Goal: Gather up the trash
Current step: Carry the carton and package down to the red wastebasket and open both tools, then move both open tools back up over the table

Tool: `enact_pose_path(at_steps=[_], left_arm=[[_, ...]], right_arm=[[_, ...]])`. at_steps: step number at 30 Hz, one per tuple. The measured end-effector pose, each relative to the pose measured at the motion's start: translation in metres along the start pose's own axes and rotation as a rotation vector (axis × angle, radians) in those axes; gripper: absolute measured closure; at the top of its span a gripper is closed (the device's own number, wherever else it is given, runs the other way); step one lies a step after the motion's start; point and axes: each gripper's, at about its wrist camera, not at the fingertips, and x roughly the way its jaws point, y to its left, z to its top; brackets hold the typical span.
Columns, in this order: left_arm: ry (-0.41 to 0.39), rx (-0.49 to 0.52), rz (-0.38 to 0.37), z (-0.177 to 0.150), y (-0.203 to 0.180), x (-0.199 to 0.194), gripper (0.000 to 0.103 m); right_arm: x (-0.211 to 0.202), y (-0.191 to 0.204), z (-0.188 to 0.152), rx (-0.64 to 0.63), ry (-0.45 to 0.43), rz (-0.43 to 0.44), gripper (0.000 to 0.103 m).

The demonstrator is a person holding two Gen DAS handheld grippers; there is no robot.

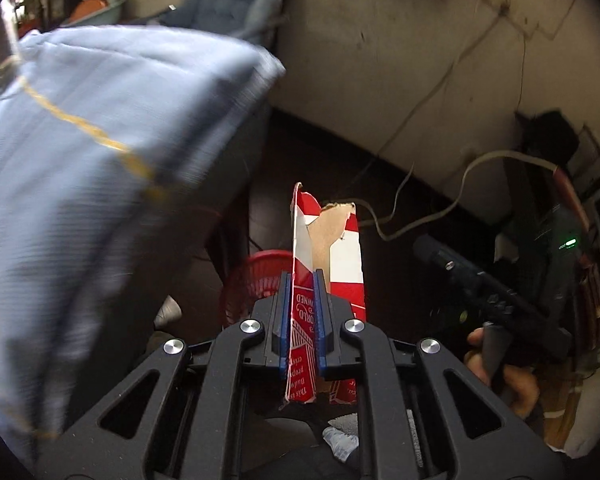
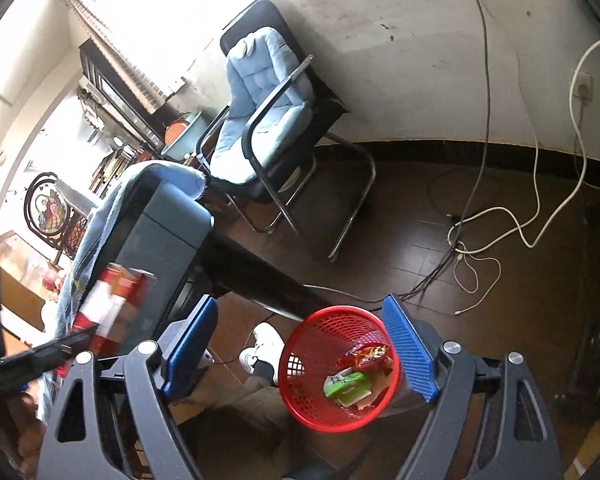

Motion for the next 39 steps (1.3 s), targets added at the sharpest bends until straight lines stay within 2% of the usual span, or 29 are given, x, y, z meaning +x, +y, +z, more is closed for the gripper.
enact_pose_path(at_steps=[2, 3, 4, 13, 20, 29, 39], left_arm=[[0.027, 0.011, 0.015, 0.001, -0.006, 0.015, 0.071], [0.03, 0.012, 0.022, 0.002, -0.007, 0.02, 0.058], [0.024, 0.009, 0.03, 0.002, -0.007, 0.021, 0.049], [-0.058, -0.015, 0.052, 0.003, -0.001, -0.007, 0.024], [-0.124, -0.052, 0.06, -0.001, 0.013, -0.041, 0.017], [-0.209, -0.109, 0.082, -0.013, 0.034, -0.083, 0.015], [-0.317, -0.195, 0.226, -0.044, 0.09, -0.151, 0.009]], right_arm=[[-0.001, -0.004, 0.0, 0.01, 0.0, 0.003, 0.02], [-0.002, -0.006, 0.0, 0.014, -0.002, 0.005, 0.02], [-0.002, -0.005, 0.0, 0.017, -0.004, 0.005, 0.02], [-0.008, 0.001, -0.001, 0.01, -0.011, 0.014, 0.02], [-0.021, 0.03, -0.002, -0.086, -0.024, 0.002, 0.02], [-0.056, 0.075, -0.006, -0.243, -0.127, -0.062, 0.011], [-0.076, 0.123, -0.013, -0.345, -0.163, -0.037, 0.007]])
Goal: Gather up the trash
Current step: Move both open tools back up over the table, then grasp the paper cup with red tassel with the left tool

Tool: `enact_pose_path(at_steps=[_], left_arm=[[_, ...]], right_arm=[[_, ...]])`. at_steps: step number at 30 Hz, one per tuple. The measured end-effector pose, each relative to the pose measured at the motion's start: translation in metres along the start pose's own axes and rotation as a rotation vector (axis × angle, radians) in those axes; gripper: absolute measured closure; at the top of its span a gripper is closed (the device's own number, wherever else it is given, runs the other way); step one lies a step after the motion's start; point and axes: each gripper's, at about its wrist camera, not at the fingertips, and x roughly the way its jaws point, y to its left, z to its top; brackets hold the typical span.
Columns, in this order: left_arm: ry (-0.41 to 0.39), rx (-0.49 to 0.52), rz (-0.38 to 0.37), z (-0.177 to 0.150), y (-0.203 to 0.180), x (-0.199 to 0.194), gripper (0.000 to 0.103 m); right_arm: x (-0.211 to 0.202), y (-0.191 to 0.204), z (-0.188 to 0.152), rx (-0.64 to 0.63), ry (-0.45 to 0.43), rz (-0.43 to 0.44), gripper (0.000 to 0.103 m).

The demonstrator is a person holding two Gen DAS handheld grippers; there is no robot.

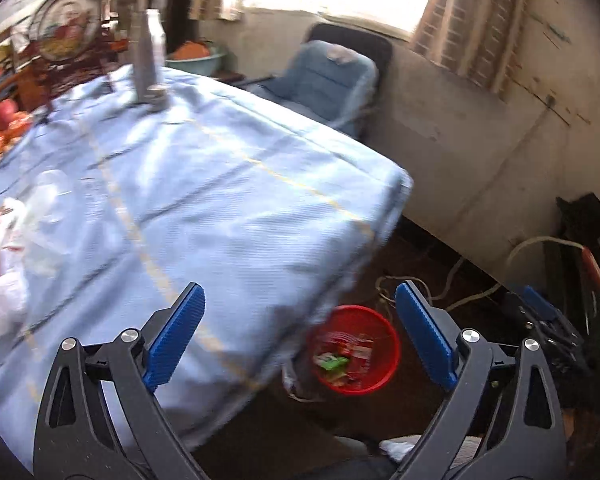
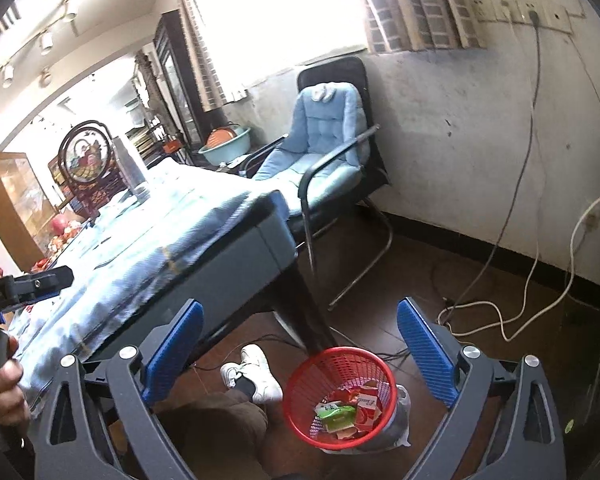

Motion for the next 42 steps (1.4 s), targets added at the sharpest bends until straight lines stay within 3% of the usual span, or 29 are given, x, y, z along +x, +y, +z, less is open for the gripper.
enact_pose_path(at_steps=[11, 16, 23, 28, 35, 42], left_arm=[[-0.102, -0.191, 0.149, -0.01, 0.109, -0.055, 0.007], [-0.139, -0.259, 0.278, -0.017, 0.168, -0.085, 0.007], [-0.117, -0.381, 0.394, -0.019, 0.247, -0.105, 0.007], [-0.065, -0.443, 0.381, -0.019, 0.281, -0.094, 0.007], [-0.024, -0.441, 0.335, -0.006, 0.307, -0.073, 0.007], [0.025, -0.452, 0.229, -0.011, 0.329, -0.05, 0.043]], right_arm=[[0.002, 0.061, 0.002, -0.109, 0.015, 0.05, 0.007], [0.008, 0.097, 0.001, -0.167, 0.027, 0.081, 0.006], [0.021, 0.147, -0.001, -0.246, 0.06, 0.144, 0.006], [0.031, 0.177, -0.004, -0.3, 0.083, 0.184, 0.006], [0.037, 0.213, -0.004, -0.357, 0.088, 0.233, 0.006], [0.05, 0.239, -0.001, -0.351, 0.135, 0.305, 0.006]])
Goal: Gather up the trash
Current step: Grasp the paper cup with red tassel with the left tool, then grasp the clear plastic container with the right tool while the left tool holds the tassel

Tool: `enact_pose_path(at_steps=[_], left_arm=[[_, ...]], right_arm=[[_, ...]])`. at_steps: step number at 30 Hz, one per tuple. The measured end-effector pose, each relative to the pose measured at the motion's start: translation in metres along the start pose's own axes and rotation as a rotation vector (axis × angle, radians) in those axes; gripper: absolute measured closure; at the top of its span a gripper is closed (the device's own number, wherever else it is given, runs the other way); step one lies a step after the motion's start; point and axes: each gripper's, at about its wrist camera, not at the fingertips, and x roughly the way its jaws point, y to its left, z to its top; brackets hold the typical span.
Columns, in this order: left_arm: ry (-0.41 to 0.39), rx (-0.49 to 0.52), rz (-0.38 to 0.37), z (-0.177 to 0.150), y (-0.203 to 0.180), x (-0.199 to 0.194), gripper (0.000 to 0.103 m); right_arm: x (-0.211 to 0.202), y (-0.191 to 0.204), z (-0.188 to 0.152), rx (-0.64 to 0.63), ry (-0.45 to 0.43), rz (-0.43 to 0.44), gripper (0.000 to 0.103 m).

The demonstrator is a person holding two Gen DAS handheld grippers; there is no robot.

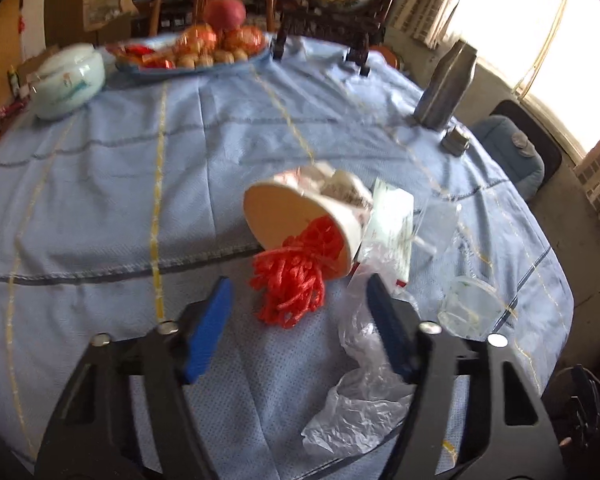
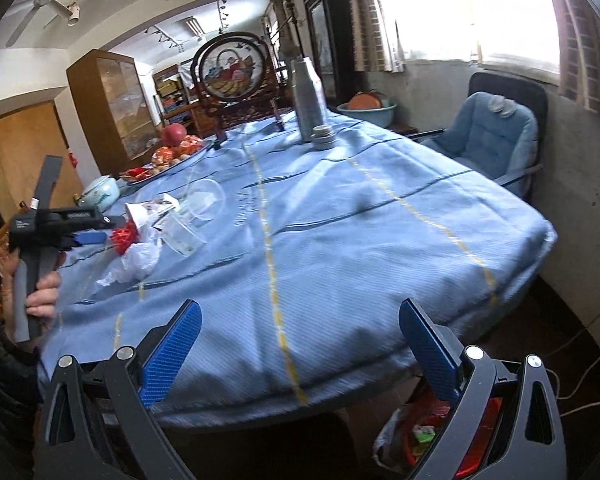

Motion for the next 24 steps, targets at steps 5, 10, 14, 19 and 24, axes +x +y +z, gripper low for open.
enact_pose_path(at_steps=[5, 10, 14, 19, 24], left_arm=[[0.026, 0.039, 0.034, 0.005, -0.003, 0.015, 0.049], [0.017, 0.084, 0.043, 0.001, -0.01, 0.014, 0.081], [-0.103, 0.091, -0.051, -0.008, -0.014, -0.027, 0.081], [-0.262, 0.078, -0.138, -0.019, -0.01, -0.073, 0.081], [-0.239, 0.024, -0.149, -0.018, 0.001, -0.071, 0.081]], right_arm=[[0.011, 0.014, 0.008, -0.007, -0.004, 0.036, 0.006], [0.016, 0.024, 0.013, -0.017, -0.009, 0.06, 0.006], [0.017, 0.037, 0.014, -0.046, -0.003, 0.083, 0.007], [0.028, 0.062, 0.022, -0.102, 0.011, 0.12, 0.007], [0.05, 0.09, 0.033, -0.162, 0.036, 0.143, 0.007]])
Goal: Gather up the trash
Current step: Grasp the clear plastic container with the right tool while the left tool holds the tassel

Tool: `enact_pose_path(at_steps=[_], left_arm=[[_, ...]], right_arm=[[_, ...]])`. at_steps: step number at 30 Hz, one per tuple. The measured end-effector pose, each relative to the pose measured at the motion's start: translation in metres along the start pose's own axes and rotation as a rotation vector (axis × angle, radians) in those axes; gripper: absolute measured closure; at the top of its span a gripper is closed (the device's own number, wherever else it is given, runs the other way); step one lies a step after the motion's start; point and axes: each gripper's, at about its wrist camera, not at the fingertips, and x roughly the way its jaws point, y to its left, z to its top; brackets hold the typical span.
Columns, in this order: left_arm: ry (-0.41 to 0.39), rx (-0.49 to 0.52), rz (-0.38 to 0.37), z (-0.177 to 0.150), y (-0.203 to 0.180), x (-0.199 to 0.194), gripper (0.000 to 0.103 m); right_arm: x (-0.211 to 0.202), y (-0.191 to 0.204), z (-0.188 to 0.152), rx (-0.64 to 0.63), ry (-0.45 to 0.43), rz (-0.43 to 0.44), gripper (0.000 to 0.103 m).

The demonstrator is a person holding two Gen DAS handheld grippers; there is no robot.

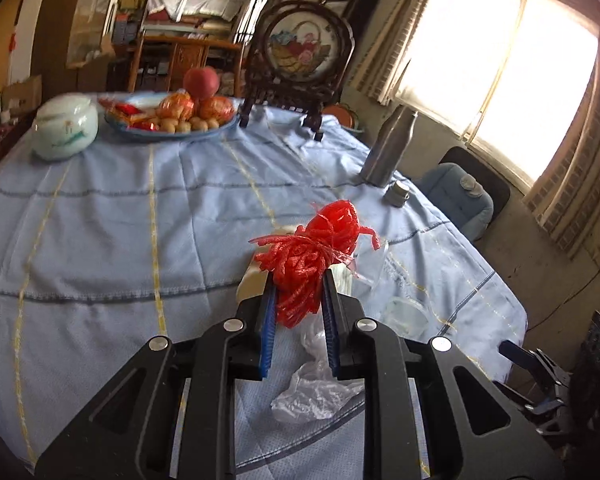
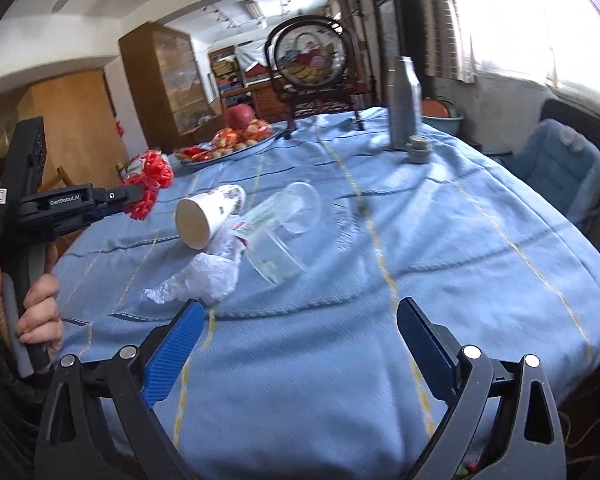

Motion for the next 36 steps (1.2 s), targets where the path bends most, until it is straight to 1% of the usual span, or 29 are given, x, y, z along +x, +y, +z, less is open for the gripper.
enact_pose_path(at_steps=[2, 4, 7, 10, 11, 13, 14, 15, 17, 19, 21, 26, 30, 33, 36], left_arm=[[0.021, -0.017, 0.001, -0.002, 0.004, 0.004, 0.081], [0.038, -0.023, 0.0, -0.004, 0.005, 0.007, 0.081], [0.043, -0.02, 0.0, -0.005, 0.005, 0.007, 0.081], [0.038, -0.016, 0.0, -0.005, 0.005, 0.006, 0.081], [0.039, -0.015, -0.003, -0.006, 0.005, 0.006, 0.081], [0.04, -0.013, -0.005, -0.005, 0.004, 0.007, 0.081], [0.042, -0.012, -0.005, -0.005, 0.005, 0.007, 0.081], [0.042, -0.011, -0.003, -0.005, 0.005, 0.007, 0.081], [0.042, -0.01, 0.0, -0.005, 0.005, 0.008, 0.081], [0.041, -0.011, 0.001, -0.005, 0.006, 0.007, 0.081], [0.043, -0.009, -0.007, -0.005, 0.006, 0.008, 0.081], [0.035, 0.017, -0.001, -0.006, 0.0, 0.007, 0.081], [0.068, 0.029, -0.005, -0.009, -0.008, 0.011, 0.081], [0.084, 0.05, -0.007, -0.013, -0.022, 0.01, 0.081], [0.069, 0.107, -0.006, -0.019, -0.047, 0.002, 0.081]], right_arm=[[0.013, 0.011, 0.009, -0.043, 0.008, -0.008, 0.008], [0.027, 0.022, 0.018, -0.088, 0.015, -0.034, 0.008], [0.046, 0.033, 0.026, -0.141, 0.046, -0.067, 0.008], [0.068, 0.043, 0.029, -0.209, 0.092, -0.116, 0.016], [0.076, 0.045, 0.029, -0.228, 0.107, -0.128, 0.023], [0.089, 0.046, 0.03, -0.238, 0.151, -0.135, 0.042], [0.092, 0.044, 0.031, -0.222, 0.17, -0.098, 0.066], [0.09, 0.041, 0.032, -0.207, 0.163, -0.081, 0.071], [0.072, 0.034, 0.034, -0.163, 0.092, -0.085, 0.071], [0.054, 0.028, 0.035, -0.116, 0.043, -0.055, 0.071], [0.033, 0.018, 0.032, -0.069, 0.006, -0.044, 0.071], [-0.002, -0.008, 0.02, 0.002, -0.032, -0.057, 0.071], [-0.026, -0.03, 0.008, 0.049, -0.052, -0.086, 0.071], [-0.041, -0.045, 0.0, 0.072, -0.07, -0.105, 0.071], [-0.056, -0.059, -0.007, 0.095, -0.095, -0.119, 0.071]])
